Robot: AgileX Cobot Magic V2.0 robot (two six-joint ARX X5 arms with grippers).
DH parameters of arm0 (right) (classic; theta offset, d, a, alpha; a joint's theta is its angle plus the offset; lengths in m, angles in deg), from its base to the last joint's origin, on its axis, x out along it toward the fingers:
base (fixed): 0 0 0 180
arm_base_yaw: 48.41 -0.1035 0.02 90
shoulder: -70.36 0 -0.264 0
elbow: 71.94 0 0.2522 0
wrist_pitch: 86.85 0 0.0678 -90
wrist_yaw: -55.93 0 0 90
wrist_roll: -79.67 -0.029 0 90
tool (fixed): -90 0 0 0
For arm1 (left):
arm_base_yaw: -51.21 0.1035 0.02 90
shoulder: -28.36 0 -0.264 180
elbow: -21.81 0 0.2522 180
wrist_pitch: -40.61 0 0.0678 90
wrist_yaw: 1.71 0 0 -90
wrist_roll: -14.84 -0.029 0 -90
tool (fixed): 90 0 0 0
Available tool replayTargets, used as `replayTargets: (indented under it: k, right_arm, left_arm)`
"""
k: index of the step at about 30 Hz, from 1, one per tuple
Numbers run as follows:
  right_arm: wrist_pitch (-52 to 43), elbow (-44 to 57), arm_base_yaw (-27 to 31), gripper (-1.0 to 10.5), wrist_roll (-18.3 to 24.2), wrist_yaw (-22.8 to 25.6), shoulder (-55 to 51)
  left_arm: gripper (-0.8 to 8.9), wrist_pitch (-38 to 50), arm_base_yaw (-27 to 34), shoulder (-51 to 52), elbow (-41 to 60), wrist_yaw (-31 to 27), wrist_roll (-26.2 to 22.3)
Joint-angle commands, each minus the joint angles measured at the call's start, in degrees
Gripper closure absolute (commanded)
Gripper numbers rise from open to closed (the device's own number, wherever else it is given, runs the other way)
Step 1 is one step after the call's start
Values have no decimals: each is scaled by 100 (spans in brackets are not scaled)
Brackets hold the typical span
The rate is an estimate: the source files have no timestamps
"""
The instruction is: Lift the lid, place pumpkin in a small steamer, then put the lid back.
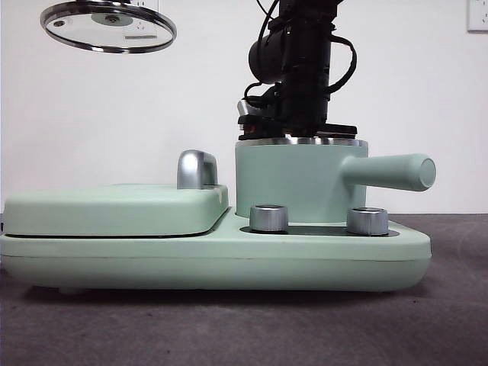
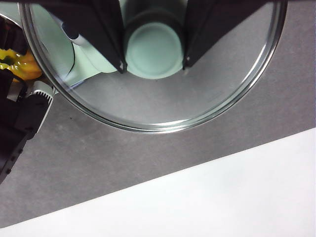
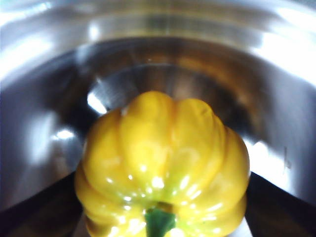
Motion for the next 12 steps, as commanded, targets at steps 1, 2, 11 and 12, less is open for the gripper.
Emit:
replayTargets:
  k: [1, 2, 11, 12]
  right_arm:
    - [431, -98, -35, 449, -46, 33, 142]
    - [431, -114, -35, 449, -50, 52, 142]
    - [431, -551, -35, 449, -129, 136, 17]
    - [431, -577, -35, 449, -149, 133, -35]
  left_arm:
    - [755, 151, -11, -70, -151, 11, 28]
    - [755, 151, -11, -70, -151, 11, 28]
    - [755, 151, -11, -70, -151, 11, 31]
    - [755, 151, -11, -70, -151, 11, 31]
